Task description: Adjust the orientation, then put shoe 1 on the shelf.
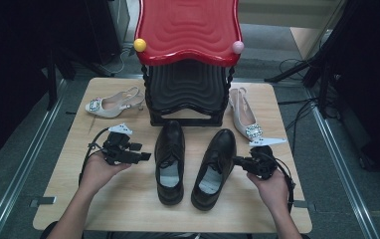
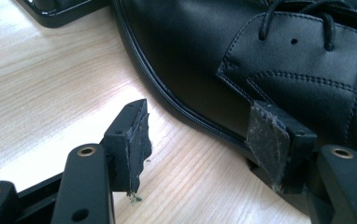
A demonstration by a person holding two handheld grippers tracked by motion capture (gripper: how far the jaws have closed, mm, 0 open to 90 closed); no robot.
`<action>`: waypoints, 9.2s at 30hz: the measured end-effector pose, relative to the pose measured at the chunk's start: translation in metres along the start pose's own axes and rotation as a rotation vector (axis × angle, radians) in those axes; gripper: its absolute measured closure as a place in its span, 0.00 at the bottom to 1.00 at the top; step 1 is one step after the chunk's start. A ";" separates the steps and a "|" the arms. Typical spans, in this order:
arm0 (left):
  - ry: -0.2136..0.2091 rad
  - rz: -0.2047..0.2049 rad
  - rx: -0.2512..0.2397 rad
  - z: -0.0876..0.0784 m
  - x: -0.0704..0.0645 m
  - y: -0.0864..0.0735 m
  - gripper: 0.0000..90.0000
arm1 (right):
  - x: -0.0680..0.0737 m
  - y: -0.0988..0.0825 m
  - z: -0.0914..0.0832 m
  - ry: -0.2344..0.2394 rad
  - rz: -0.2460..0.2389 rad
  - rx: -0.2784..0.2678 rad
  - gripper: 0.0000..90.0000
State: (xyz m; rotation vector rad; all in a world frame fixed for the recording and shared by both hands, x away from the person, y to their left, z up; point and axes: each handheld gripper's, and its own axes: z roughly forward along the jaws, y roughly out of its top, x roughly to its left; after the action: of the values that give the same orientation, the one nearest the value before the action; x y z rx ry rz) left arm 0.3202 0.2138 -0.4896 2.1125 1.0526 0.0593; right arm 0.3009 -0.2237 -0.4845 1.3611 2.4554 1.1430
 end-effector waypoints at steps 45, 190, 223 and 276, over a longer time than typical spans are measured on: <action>-0.053 -0.003 0.068 0.018 -0.015 -0.001 0.91 | 0.032 -0.001 0.028 0.089 -0.088 0.067 1.00; -0.104 0.140 -0.108 -0.071 -0.046 0.117 0.65 | 0.062 0.070 -0.004 0.258 0.136 0.223 0.92; 0.007 0.259 -0.163 -0.088 -0.039 0.307 1.00 | 0.049 0.179 -0.001 0.152 0.233 -0.140 0.92; 0.031 0.233 -0.133 -0.063 -0.030 0.316 0.99 | 0.086 0.217 0.090 -0.135 0.335 -0.283 0.69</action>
State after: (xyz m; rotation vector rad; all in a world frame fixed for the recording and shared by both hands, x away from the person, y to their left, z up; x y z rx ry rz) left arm 0.4885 0.1138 -0.2316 2.1081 0.7930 0.2694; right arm 0.4366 -0.0394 -0.3844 1.7304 1.9322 1.3511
